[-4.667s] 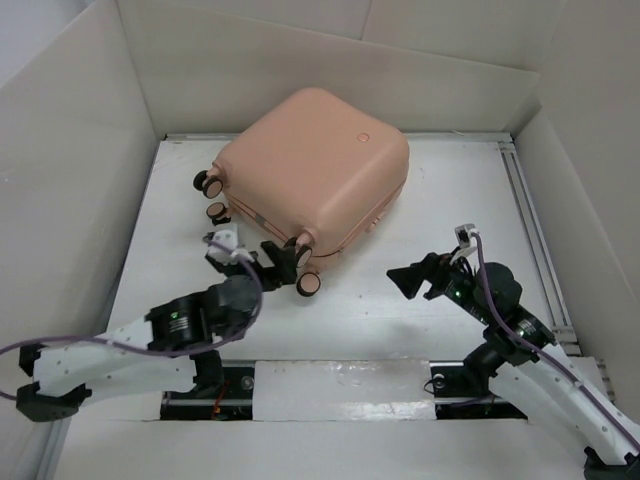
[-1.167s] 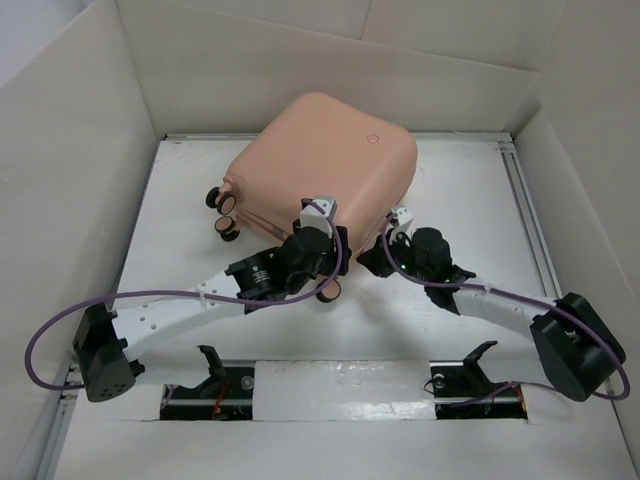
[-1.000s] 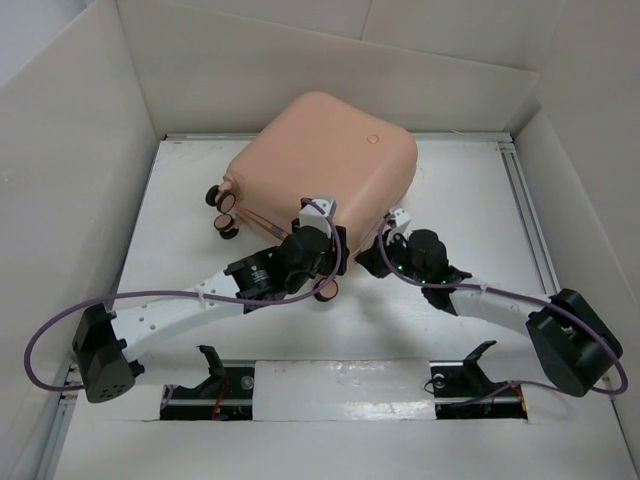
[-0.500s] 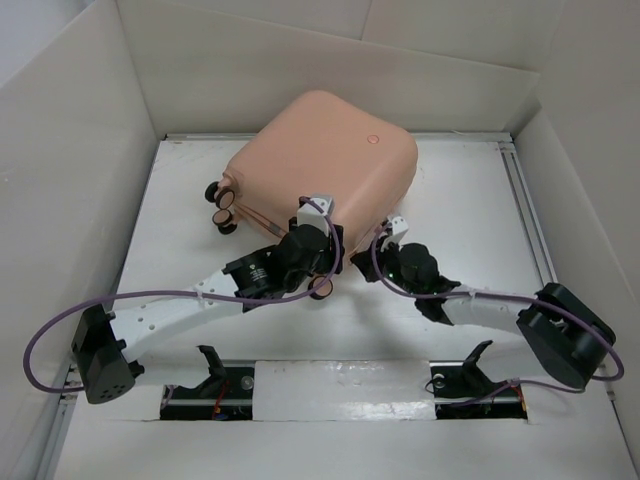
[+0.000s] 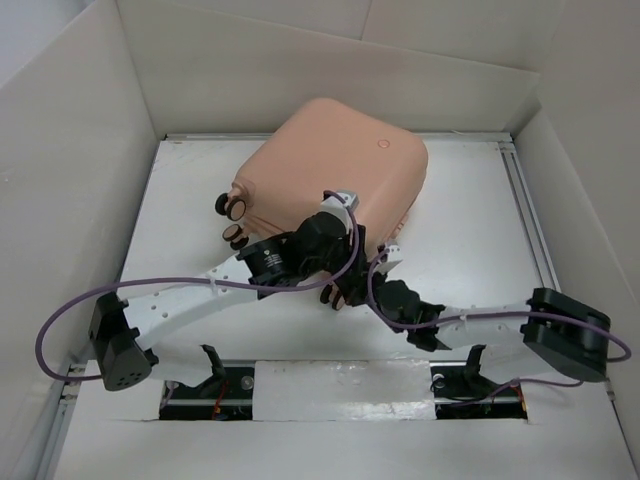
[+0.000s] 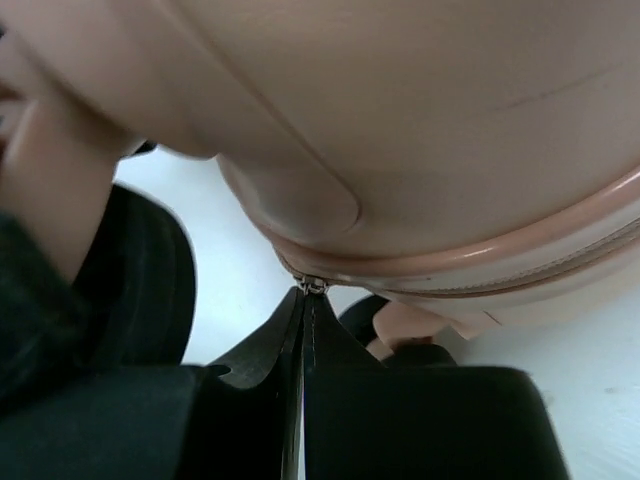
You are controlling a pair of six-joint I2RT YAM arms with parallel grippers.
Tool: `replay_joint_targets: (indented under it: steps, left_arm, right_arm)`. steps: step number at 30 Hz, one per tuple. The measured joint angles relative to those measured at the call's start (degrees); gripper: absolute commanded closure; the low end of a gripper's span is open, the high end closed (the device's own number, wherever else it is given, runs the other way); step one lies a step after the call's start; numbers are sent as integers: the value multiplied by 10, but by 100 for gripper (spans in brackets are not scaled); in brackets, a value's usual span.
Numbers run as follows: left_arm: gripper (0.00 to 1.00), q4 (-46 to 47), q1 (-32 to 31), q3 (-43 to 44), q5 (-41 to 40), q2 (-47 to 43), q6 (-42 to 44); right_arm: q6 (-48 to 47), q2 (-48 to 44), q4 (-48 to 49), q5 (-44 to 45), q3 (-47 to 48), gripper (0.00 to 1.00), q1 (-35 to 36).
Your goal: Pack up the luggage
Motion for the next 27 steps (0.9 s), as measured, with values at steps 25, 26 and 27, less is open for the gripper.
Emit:
replay_joint_targets:
  steps: [25,26,27]
  left_arm:
    - [16,212,-56,13,28,-14,-41]
    - [5,212,-50,25,26,-19,-39]
    - [2,212,-41,35,23,-26,-37]
  right_arm:
    - [264,210,285,186,44,18,162]
    - [264,174,243,188,51,16,173]
    - [264,141,197,196,65,13,185]
